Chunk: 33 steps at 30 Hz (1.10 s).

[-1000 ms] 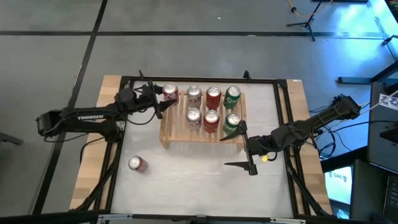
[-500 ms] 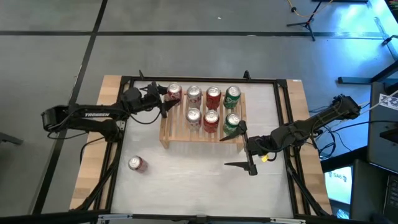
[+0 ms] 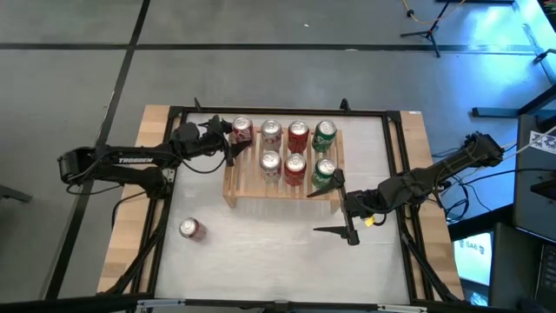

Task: Place canned beverage on shelf
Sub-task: Put the right red white soda can on the shelf

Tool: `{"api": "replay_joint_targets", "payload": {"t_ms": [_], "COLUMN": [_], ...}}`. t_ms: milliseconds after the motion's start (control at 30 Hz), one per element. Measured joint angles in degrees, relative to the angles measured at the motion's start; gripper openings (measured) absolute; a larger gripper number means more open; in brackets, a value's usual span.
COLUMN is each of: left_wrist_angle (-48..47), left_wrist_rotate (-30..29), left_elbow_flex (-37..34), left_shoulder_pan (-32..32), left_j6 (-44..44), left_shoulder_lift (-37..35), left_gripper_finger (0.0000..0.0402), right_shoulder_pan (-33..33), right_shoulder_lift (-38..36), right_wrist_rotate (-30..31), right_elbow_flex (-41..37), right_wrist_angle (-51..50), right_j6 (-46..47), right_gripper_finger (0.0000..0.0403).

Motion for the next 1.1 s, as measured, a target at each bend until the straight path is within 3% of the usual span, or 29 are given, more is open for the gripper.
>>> {"api": "replay_joint_targets", "payload": {"t_ms": [767, 1100], "left_wrist_angle": [0.34, 0.37], "left_wrist_rotate": [-0.09, -0.11], "left_elbow_flex": [-0.09, -0.09], "left_shoulder_pan": [0.0, -0.04], "left_j6": [-0.3, -0.3], "left_shoulder_lift": [-0.03, -0.05], "left_gripper_finger": [0.0338, 0.0392], "right_shoulder_pan": [-0.01, -0.02], "right_shoulder_lift": [0.0, 0.0], "right_wrist_rotate": [0.0, -0.01], "right_elbow_flex": [0.0, 0.0], "right_wrist_angle": [-0.02, -0.02], "right_j6": [0.0, 0.0], "right_gripper_finger": [0.0381, 0.0381]}}
